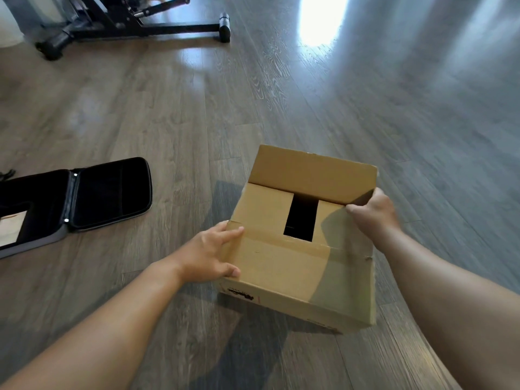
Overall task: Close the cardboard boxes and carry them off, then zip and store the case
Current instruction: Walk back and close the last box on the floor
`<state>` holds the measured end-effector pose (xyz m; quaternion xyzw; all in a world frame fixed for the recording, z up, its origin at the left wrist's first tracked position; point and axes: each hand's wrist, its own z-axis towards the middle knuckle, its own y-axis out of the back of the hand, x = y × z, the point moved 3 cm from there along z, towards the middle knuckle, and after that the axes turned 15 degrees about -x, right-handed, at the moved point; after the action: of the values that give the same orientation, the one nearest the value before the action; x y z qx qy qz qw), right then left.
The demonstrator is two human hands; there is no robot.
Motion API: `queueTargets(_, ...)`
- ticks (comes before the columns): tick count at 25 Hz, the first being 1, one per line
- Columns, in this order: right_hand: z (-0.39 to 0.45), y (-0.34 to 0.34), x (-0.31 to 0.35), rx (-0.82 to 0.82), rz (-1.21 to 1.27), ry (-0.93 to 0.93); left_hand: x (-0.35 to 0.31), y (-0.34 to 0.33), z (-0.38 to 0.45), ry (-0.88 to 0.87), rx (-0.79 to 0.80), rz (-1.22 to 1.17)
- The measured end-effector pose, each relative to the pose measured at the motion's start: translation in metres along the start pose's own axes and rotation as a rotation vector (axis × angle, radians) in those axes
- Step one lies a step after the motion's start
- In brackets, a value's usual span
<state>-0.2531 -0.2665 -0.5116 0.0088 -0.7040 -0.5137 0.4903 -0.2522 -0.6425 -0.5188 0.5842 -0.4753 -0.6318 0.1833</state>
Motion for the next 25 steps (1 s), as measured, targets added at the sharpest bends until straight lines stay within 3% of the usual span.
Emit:
queueTargets(5,0.0,0.006,0.006,-0.053,0.221,0.049,-0.019,-0.019,0.003,0.114,0.06,0.144)
queueTargets(10,-0.003,0.015,-0.013,-0.033,0.356,0.052,-0.042,-0.021,0.013,0.163,-0.019,0.184)
queueTargets(13,-0.016,0.022,-0.04,0.09,0.079,0.291,-0.045,-0.017,0.015,0.179,-0.159,0.1)
queueTargets(16,-0.031,0.021,-0.048,0.088,-0.133,0.457,-0.045,-0.011,0.018,0.208,-0.297,0.064)
queueTargets(20,-0.049,0.004,-0.04,0.09,-0.396,0.43,-0.042,-0.017,0.028,0.212,-0.203,-0.052)
queueTargets(25,-0.054,-0.006,-0.026,0.116,-0.361,0.32,-0.043,-0.02,0.035,0.253,-0.25,-0.096)
